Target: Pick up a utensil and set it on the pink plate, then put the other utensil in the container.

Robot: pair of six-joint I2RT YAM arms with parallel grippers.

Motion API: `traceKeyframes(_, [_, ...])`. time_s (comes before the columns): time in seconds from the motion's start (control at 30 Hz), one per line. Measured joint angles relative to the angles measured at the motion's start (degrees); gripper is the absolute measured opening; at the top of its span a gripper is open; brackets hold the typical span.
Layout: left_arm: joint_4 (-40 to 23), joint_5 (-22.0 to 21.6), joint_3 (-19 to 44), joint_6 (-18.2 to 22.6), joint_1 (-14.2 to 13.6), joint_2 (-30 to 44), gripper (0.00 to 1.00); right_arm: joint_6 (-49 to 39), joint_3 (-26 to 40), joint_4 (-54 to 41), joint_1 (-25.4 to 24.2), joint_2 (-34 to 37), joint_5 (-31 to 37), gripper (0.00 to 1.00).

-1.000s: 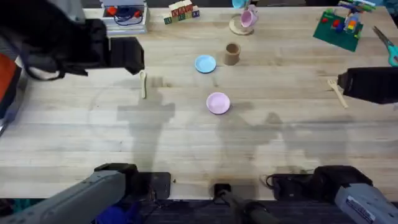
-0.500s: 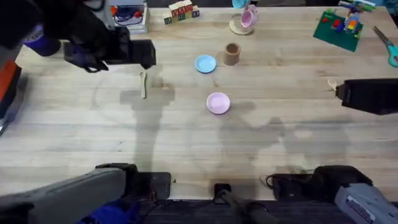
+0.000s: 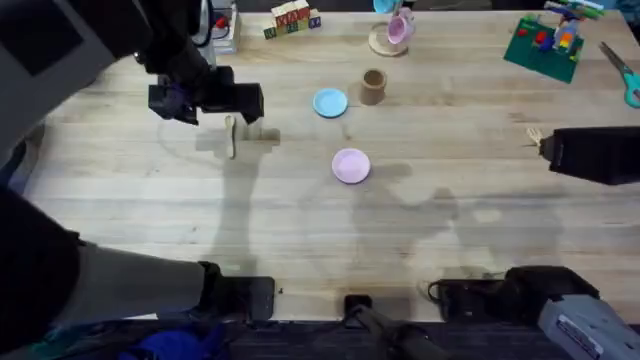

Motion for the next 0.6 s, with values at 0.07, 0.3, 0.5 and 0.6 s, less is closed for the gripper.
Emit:
traceKeyframes(0.07, [2.57,0.0,-1.86,0.02,0.0,0.27,0.994,0.0,0.0,0.0,0.0,0.0,-0.01,0.995])
traceKeyframes(0.3, [8.51,0.01,-5.79,0.26,0.0,1.6,0.994,0.0,0.0,-0.02,0.0,0.0,0.0,0.996])
traceKeyframes(0.5, [9.48,0.0,-5.79,0.28,0.0,3.68,0.993,0.0,0.0,-0.02,0.0,0.0,0.0,0.998])
traceKeyframes(0.6, [10.33,0.0,-5.81,0.26,0.0,4.91,0.993,0.0,0.0,-0.02,0.0,0.0,0.0,0.996])
